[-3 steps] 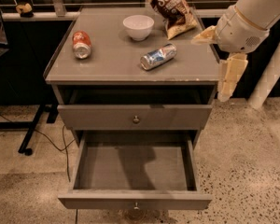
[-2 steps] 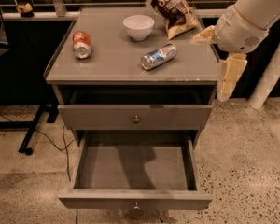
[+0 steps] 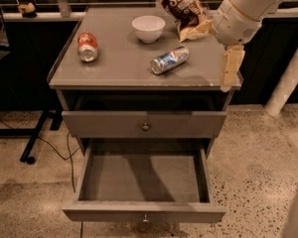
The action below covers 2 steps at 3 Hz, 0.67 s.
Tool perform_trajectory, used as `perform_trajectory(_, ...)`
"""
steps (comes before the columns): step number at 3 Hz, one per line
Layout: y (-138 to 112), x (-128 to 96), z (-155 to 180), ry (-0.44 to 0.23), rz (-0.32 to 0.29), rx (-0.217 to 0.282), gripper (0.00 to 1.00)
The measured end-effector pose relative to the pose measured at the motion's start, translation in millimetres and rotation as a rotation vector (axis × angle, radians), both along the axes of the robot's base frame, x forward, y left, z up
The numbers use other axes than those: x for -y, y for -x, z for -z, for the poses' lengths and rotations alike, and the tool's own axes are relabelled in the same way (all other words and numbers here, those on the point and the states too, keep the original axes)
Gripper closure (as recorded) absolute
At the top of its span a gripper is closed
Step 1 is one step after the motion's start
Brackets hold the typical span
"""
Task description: Place redbull can into middle drawer
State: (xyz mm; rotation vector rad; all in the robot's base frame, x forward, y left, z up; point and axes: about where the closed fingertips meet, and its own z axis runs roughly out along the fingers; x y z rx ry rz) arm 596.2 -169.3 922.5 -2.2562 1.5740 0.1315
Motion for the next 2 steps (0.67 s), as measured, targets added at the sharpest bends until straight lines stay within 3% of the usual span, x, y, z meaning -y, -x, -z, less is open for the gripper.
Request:
perform_trajectory(1,-44,-12,5,0.017,-0.070,0.023,0.00)
perform_trajectory(2,-83,-23,7,0.014,-0.102,0.070,0.00)
